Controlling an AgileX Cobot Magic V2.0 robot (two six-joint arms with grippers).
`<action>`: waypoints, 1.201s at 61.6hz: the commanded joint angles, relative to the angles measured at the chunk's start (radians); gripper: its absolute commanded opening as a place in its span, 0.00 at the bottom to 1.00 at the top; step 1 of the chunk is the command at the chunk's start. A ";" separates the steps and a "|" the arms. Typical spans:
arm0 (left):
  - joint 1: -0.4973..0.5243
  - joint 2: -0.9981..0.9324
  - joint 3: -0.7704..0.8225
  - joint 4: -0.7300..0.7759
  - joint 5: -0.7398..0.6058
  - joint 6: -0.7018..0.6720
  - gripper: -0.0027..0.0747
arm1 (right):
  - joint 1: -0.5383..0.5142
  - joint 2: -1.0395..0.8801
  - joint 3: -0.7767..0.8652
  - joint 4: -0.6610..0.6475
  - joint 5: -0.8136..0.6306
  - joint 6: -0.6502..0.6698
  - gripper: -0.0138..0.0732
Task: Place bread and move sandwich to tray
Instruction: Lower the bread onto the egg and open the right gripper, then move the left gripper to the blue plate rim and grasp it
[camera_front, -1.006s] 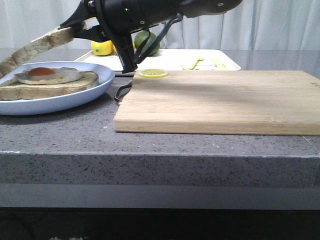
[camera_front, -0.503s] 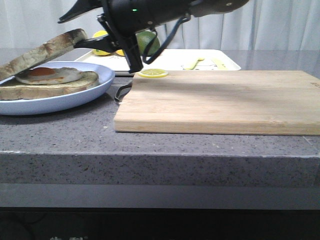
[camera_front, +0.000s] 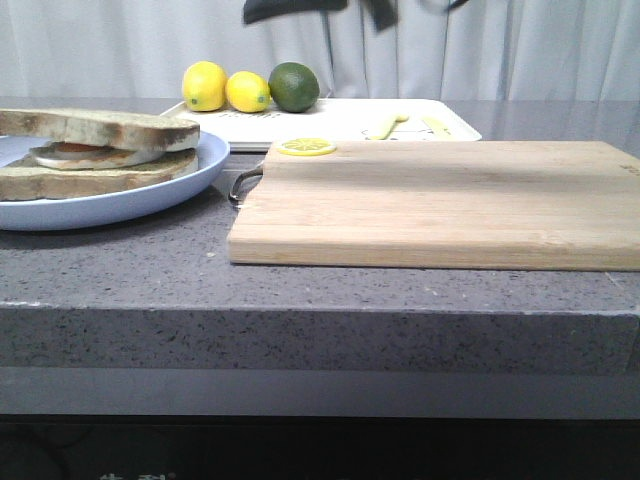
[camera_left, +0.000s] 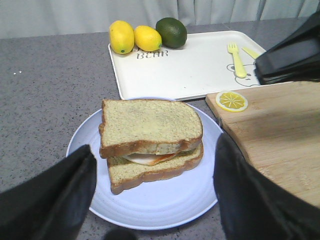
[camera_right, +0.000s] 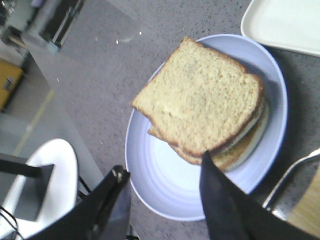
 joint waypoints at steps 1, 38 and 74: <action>-0.006 0.009 -0.032 -0.005 -0.076 0.001 0.67 | -0.001 -0.149 -0.036 -0.161 0.020 0.017 0.57; -0.006 0.009 -0.032 -0.005 -0.076 0.001 0.67 | -0.001 -0.797 0.484 -0.675 -0.113 0.051 0.55; -0.006 0.091 -0.165 0.110 0.272 0.001 0.67 | -0.001 -0.919 0.584 -0.685 -0.118 0.051 0.55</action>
